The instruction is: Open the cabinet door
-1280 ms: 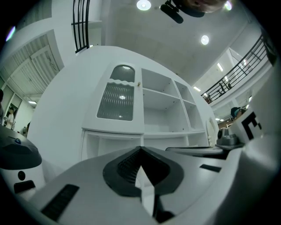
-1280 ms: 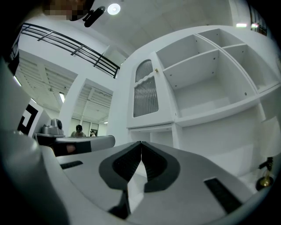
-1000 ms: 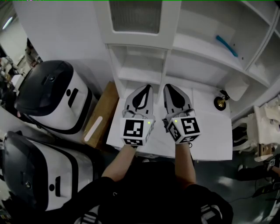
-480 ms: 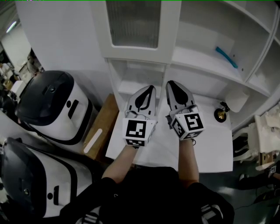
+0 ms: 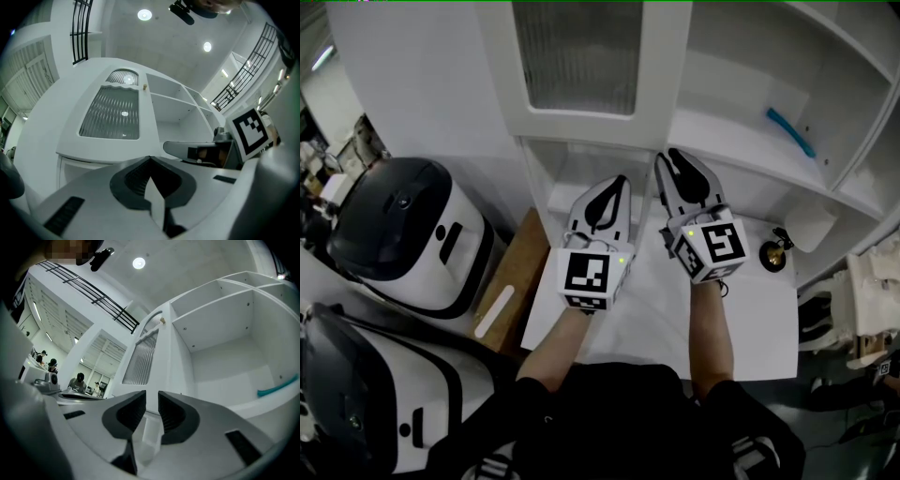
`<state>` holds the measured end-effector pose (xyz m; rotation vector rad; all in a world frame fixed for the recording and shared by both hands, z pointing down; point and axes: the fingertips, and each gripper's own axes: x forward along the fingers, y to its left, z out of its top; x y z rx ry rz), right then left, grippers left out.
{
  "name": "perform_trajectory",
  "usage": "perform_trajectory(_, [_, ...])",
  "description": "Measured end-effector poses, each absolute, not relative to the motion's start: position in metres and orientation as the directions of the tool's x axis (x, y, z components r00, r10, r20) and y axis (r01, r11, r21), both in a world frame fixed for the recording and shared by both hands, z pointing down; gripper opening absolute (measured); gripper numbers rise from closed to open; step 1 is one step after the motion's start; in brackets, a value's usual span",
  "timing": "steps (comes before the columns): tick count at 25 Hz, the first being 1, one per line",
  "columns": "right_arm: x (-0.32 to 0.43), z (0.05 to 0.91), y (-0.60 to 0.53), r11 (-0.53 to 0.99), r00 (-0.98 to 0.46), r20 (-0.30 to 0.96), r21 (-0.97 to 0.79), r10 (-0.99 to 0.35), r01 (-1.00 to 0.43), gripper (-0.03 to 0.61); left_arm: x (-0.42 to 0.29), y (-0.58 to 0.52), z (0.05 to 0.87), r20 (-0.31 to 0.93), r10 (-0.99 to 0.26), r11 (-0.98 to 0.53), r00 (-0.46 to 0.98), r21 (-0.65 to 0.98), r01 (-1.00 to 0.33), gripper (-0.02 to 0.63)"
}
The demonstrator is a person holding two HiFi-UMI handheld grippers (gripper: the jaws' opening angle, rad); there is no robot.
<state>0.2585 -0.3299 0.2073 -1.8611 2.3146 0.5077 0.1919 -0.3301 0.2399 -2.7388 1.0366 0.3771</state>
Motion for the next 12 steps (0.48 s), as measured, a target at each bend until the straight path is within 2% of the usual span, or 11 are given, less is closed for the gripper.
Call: perform_trajectory(12, [0.273,0.185,-0.357,0.182,-0.230,-0.298,0.181,-0.926,-0.967,0.169,0.202,-0.346,0.235,-0.307,-0.631,-0.733,0.712,-0.064,-0.677,0.011])
